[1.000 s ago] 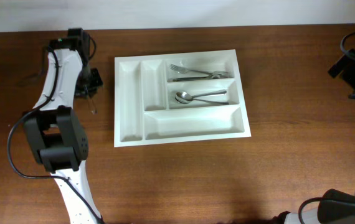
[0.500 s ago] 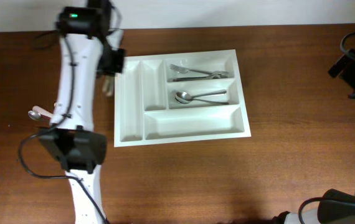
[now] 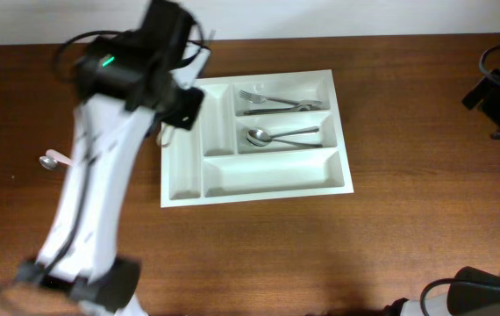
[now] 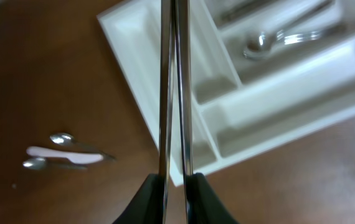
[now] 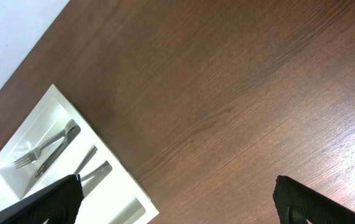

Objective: Pack container
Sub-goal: 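Lift the tongs and lower them into the tray's long left compartment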

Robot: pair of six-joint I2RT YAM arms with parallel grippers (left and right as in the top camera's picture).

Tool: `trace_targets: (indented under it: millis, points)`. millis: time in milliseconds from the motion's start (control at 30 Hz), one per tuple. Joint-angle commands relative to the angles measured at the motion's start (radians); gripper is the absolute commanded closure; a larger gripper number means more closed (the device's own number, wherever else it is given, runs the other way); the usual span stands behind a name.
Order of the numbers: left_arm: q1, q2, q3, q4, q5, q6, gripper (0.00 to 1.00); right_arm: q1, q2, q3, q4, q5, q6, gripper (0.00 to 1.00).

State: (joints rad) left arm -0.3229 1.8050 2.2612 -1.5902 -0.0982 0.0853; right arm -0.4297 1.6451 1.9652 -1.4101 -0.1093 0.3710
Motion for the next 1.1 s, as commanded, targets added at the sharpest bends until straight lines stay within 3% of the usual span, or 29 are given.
trace_targets:
  millis: [0, 200, 367, 800, 1000, 1033, 1067]
  points:
    - [0.033, -0.066, -0.176, 0.134, -0.027, -0.051, 0.97, -0.003, 0.003, -0.001, 0.001, 0.005, 0.004, 0.01]
    - [0.054, -0.033, -0.428, 0.431, -0.027, -0.175, 0.98, -0.003, 0.003, -0.001, 0.001, 0.005, 0.004, 0.01]
    - [0.058, 0.042, -0.558, 0.549, -0.062, -0.314, 0.98, -0.003, 0.003, -0.001, 0.001, 0.005, 0.005, 0.01]
    - [0.066, 0.256, -0.577, 0.576, -0.102, -0.35, 0.97, -0.003, 0.003, -0.001, 0.001, 0.005, 0.004, 0.01]
    - [0.066, 0.232, -0.557, 0.556, -0.106, -0.322, 0.69, -0.003, 0.003, -0.001, 0.002, 0.005, 0.005, 0.01]
    - [0.066, 0.215, -0.547, 0.534, -0.109, -0.323, 0.5, -0.003, 0.003, -0.001, 0.003, 0.005, 0.005, 0.01]
    - [0.068, 0.204, -0.541, 0.52, -0.111, -0.322, 0.42, -0.003, 0.003, -0.001, 0.003, 0.005, 0.005, 0.01]
